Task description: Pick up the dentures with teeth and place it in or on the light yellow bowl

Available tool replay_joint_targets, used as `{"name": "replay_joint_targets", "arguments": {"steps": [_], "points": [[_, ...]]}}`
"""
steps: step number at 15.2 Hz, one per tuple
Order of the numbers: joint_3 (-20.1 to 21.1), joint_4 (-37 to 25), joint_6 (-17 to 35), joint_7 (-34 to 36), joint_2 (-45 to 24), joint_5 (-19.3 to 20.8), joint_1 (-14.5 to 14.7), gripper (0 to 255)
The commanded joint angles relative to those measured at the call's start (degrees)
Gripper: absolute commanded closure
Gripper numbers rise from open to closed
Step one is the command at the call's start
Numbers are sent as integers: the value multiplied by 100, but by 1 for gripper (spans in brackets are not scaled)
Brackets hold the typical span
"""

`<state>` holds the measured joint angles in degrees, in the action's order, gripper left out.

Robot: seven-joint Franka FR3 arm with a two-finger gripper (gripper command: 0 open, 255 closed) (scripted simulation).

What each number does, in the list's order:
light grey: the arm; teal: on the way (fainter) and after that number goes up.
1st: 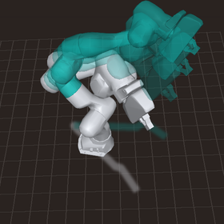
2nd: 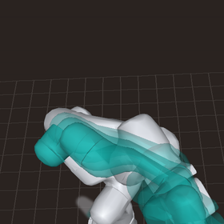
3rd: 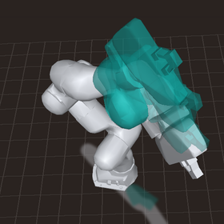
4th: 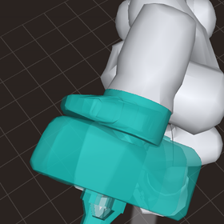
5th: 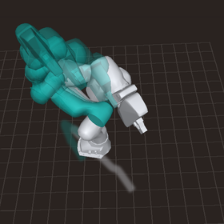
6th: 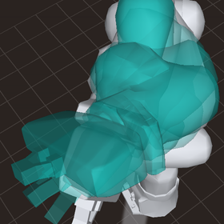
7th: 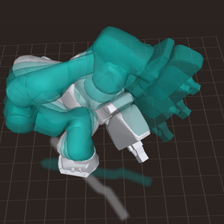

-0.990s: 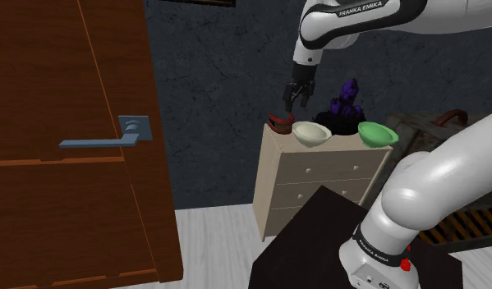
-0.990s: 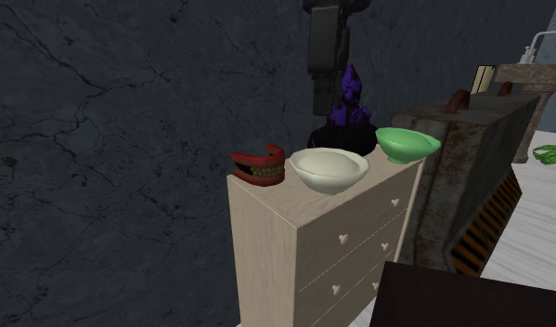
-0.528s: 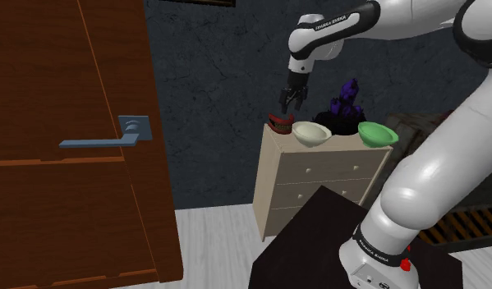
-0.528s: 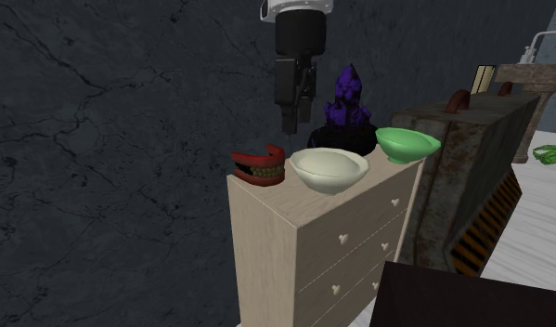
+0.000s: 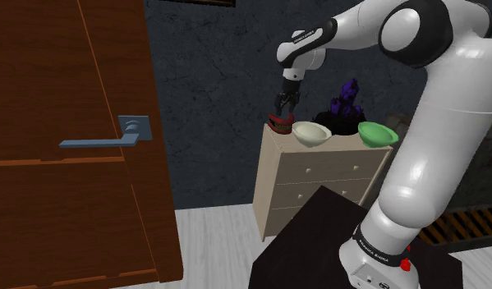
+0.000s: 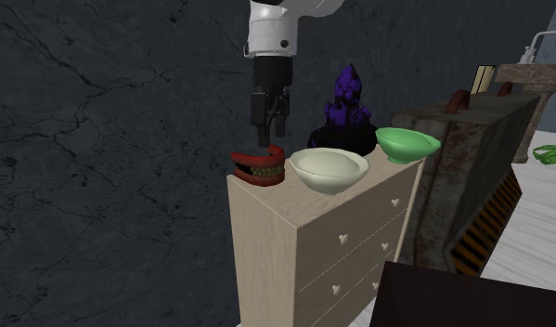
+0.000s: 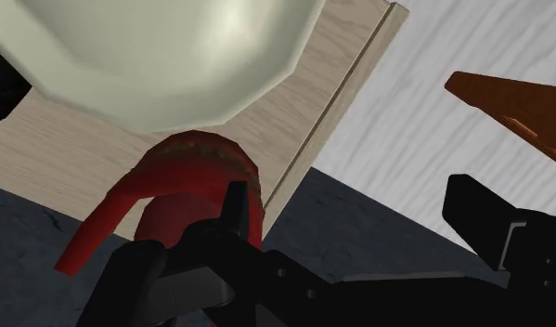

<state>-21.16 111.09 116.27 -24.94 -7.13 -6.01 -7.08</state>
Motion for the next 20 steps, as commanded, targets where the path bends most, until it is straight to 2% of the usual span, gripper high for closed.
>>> {"name": "replay_joint_targets", "arguments": {"steps": [1, 6, 14, 20], "points": [[-41, -401, 12, -260, -470, -230, -130, 0], [1, -1435, -87, -684, -1528, -699, -494, 0], [69, -1152, 400, -760, -1747, -817, -502, 0], [69, -1152, 400, -760, -1747, -817, -502, 0]]}}
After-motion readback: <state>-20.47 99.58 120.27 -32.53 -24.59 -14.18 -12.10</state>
